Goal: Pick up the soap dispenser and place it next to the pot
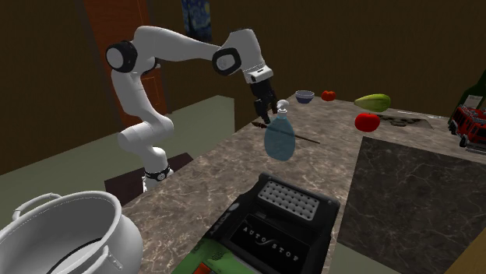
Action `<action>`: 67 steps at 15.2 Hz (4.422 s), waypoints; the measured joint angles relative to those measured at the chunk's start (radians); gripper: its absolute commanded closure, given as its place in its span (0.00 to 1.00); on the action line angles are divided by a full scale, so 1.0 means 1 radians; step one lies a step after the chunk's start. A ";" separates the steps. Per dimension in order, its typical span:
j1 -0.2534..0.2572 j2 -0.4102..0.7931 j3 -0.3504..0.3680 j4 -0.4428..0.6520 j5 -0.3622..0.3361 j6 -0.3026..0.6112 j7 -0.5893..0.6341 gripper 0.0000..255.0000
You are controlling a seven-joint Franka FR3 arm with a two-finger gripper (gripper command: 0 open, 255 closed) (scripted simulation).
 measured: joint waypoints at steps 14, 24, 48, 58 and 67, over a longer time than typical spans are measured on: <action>-0.004 0.075 0.030 -0.019 -0.031 0.100 0.024 0.00; -0.005 0.075 0.029 -0.019 -0.031 0.100 0.024 1.00; -0.016 0.097 0.020 0.296 -0.052 -0.195 0.037 1.00; -0.020 0.147 0.027 0.484 -0.079 -0.338 0.055 1.00; -0.015 0.224 0.047 0.693 -0.122 -0.478 0.081 1.00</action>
